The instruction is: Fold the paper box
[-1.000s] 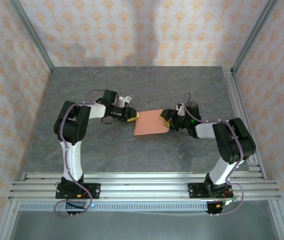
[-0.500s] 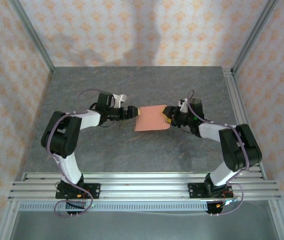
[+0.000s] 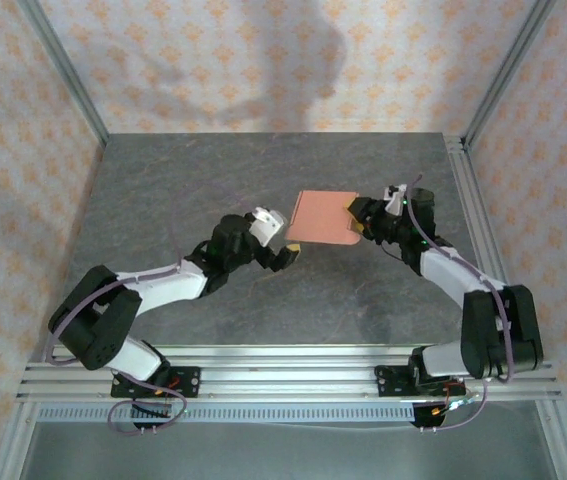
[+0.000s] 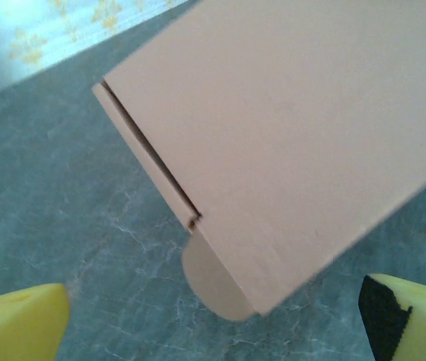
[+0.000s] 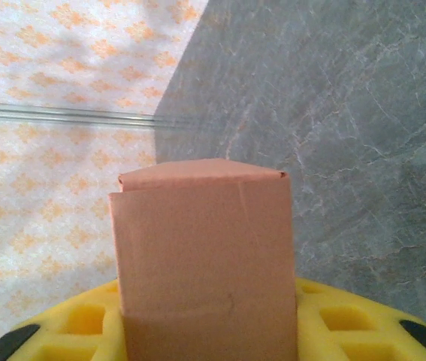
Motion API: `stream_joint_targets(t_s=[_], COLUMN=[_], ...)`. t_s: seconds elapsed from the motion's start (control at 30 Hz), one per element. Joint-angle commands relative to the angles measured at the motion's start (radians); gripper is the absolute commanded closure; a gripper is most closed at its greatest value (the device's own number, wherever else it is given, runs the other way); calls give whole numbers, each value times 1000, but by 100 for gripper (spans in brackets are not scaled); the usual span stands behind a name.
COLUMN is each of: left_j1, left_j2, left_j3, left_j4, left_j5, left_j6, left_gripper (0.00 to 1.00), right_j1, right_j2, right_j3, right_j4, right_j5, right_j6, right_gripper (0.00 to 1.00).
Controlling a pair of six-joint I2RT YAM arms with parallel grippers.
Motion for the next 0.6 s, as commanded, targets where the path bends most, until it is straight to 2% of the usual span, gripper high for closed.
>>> stream_joint_targets(t_s=[0.0, 0.03, 0.1, 0.27, 0.57], left_j1=[-37, -52, -74, -131, -129], left_j2=[-30, -36, -52, -74, -61], left_j3=[-25, -47, -83, -116, -115], left_j4=[102, 155, 220, 263, 358], left_j5=[-159, -190, -184, -232, -200], left_j6=[264, 303, 390, 609, 678], left_gripper=[0, 0, 0, 0, 4], right_j1=[-18, -26, -40, -55, -55], right_j2=[-61, -71, -82, -106, -193], right_j3=[35, 30, 8, -35, -102], right_j4=[-38, -27, 35, 125, 33], right_j5=[-17, -34, -76, -161, -215], right_j6=[43, 74, 152, 301, 365], right_gripper=[59, 59, 59, 59, 62])
